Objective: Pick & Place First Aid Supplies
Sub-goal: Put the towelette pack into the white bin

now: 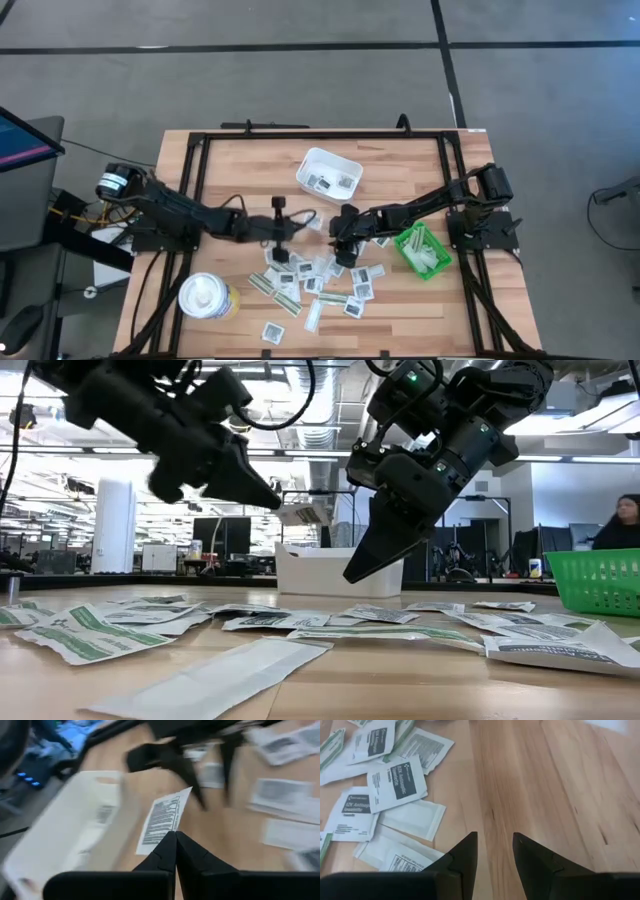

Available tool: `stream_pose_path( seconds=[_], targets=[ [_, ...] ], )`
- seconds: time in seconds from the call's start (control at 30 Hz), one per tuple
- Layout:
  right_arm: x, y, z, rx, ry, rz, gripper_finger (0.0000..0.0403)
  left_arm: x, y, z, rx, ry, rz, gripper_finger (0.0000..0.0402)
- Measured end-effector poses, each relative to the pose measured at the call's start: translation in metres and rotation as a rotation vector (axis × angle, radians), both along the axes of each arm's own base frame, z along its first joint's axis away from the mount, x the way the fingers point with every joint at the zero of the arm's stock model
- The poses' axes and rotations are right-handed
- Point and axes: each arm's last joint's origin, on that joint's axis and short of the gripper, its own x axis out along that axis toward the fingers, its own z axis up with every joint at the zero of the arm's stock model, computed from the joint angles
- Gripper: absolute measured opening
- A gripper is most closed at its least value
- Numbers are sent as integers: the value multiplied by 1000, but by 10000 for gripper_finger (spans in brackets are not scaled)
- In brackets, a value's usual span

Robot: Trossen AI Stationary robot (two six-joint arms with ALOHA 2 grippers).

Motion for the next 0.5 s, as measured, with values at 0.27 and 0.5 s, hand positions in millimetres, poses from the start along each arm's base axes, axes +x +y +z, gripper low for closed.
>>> stream_pose_path(
  seconds=[0.27, 0.5],
  targets=[
    [4, -3, 4, -3, -59, 2, 118, 19, 79, 0, -26, -139, 190, 6],
    [6, -12, 5, -28, -69, 2, 118, 29, 121, -12, -112, -260, 207, 15]
  ],
)
